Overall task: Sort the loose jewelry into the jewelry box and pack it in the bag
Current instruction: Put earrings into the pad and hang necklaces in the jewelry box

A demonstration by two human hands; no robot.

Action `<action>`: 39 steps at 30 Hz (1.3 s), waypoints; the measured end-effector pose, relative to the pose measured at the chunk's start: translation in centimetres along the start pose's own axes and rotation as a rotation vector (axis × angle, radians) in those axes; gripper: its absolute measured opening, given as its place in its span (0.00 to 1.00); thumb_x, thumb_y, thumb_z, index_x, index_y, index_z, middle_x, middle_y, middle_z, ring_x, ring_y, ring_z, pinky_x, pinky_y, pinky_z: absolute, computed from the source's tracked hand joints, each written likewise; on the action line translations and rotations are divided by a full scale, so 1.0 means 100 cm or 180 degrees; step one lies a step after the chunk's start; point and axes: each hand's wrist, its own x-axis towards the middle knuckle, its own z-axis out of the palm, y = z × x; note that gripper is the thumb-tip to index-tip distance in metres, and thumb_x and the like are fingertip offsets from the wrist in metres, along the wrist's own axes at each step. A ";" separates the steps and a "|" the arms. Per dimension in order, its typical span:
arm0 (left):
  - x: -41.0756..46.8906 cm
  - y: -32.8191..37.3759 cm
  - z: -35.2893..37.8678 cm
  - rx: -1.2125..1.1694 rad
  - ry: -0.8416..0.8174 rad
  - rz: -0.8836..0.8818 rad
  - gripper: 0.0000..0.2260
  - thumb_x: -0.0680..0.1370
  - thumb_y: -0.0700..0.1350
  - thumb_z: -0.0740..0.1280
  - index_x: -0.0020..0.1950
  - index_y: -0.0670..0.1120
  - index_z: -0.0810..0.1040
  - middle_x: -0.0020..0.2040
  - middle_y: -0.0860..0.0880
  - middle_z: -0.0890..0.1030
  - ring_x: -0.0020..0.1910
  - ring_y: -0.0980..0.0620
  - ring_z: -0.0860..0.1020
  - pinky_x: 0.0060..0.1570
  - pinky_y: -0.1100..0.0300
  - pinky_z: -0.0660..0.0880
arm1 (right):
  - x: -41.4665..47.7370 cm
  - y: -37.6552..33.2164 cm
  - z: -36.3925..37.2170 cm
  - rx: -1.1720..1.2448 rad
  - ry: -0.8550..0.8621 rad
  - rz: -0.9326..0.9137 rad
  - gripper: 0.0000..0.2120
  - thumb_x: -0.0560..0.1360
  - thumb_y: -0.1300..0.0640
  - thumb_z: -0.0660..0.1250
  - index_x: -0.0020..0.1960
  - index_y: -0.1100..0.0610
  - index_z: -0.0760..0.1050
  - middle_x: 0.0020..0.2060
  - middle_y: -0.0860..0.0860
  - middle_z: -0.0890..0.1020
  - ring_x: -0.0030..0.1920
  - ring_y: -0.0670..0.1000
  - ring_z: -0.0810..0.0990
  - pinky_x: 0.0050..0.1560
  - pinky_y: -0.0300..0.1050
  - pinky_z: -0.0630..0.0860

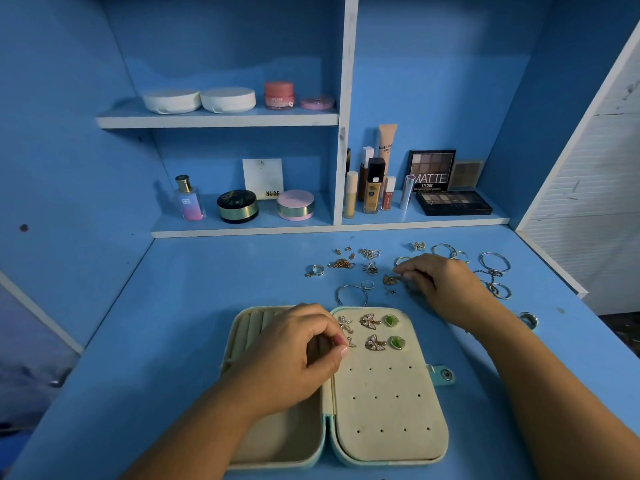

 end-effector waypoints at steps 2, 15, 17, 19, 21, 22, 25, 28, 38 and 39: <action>0.000 -0.001 0.000 0.0031 0.0005 0.0002 0.01 0.75 0.46 0.71 0.46 0.53 0.82 0.45 0.61 0.80 0.51 0.60 0.78 0.51 0.67 0.74 | -0.001 0.001 -0.003 -0.0029 0.0016 0.0031 0.10 0.77 0.65 0.64 0.54 0.58 0.82 0.46 0.46 0.79 0.46 0.44 0.75 0.46 0.18 0.64; -0.003 0.000 0.003 0.0003 0.0022 -0.0025 0.01 0.76 0.47 0.70 0.47 0.52 0.81 0.46 0.61 0.79 0.51 0.60 0.78 0.53 0.62 0.75 | -0.001 -0.006 0.014 -0.0388 -0.0171 -0.0515 0.06 0.72 0.61 0.72 0.48 0.56 0.83 0.46 0.53 0.76 0.45 0.48 0.74 0.49 0.41 0.71; -0.004 0.001 0.003 0.0036 0.0014 -0.0057 0.01 0.77 0.47 0.70 0.47 0.53 0.81 0.47 0.61 0.79 0.52 0.60 0.77 0.54 0.62 0.75 | 0.000 -0.007 0.016 -0.0482 -0.0247 -0.0523 0.05 0.72 0.61 0.72 0.48 0.57 0.83 0.47 0.53 0.74 0.47 0.52 0.74 0.49 0.43 0.72; -0.004 0.001 0.003 0.0018 0.0038 -0.0039 0.01 0.77 0.47 0.70 0.47 0.52 0.81 0.47 0.61 0.79 0.52 0.60 0.77 0.54 0.61 0.75 | 0.003 -0.008 0.018 -0.0561 -0.0247 -0.0562 0.05 0.72 0.61 0.72 0.48 0.58 0.83 0.46 0.53 0.72 0.49 0.55 0.75 0.50 0.47 0.73; -0.004 0.002 0.003 0.0052 0.0051 -0.0030 0.01 0.76 0.46 0.70 0.47 0.52 0.81 0.47 0.60 0.79 0.51 0.60 0.78 0.54 0.61 0.75 | 0.005 -0.010 0.020 -0.0632 -0.0283 -0.0517 0.05 0.73 0.62 0.70 0.49 0.60 0.82 0.45 0.52 0.70 0.51 0.57 0.73 0.53 0.49 0.73; -0.005 0.003 0.003 0.0072 0.0054 -0.0032 0.01 0.77 0.46 0.70 0.47 0.52 0.81 0.47 0.60 0.79 0.51 0.60 0.78 0.54 0.62 0.75 | 0.006 -0.011 0.022 -0.0699 -0.0348 -0.0477 0.06 0.74 0.63 0.69 0.50 0.61 0.81 0.46 0.53 0.70 0.52 0.57 0.73 0.55 0.50 0.72; -0.005 0.004 0.003 0.0140 0.0043 -0.0038 0.01 0.77 0.47 0.70 0.47 0.52 0.81 0.47 0.60 0.79 0.51 0.60 0.77 0.54 0.63 0.74 | 0.002 -0.015 0.021 -0.0782 -0.0450 -0.0346 0.06 0.76 0.62 0.65 0.51 0.60 0.79 0.49 0.55 0.72 0.54 0.57 0.71 0.57 0.52 0.71; -0.004 0.007 0.001 0.0255 -0.0022 0.0006 0.01 0.77 0.47 0.70 0.47 0.52 0.81 0.47 0.59 0.79 0.49 0.59 0.78 0.52 0.64 0.74 | -0.013 -0.027 0.003 -0.0313 -0.0385 -0.0053 0.05 0.79 0.59 0.62 0.52 0.57 0.76 0.50 0.50 0.71 0.49 0.51 0.71 0.51 0.42 0.68; 0.004 0.033 0.011 0.0825 -0.0345 0.0494 0.03 0.78 0.46 0.67 0.48 0.49 0.80 0.49 0.56 0.77 0.48 0.60 0.72 0.51 0.66 0.70 | -0.049 -0.063 -0.005 0.0098 -0.0370 0.0527 0.05 0.79 0.59 0.60 0.49 0.56 0.75 0.42 0.49 0.77 0.32 0.46 0.74 0.30 0.37 0.70; 0.004 0.035 0.015 0.0845 -0.0330 0.0543 0.03 0.78 0.46 0.67 0.48 0.48 0.80 0.48 0.55 0.77 0.48 0.60 0.72 0.51 0.66 0.69 | -0.048 -0.063 -0.004 0.0101 -0.0351 0.0531 0.05 0.79 0.60 0.60 0.48 0.56 0.74 0.40 0.49 0.77 0.31 0.44 0.72 0.30 0.34 0.67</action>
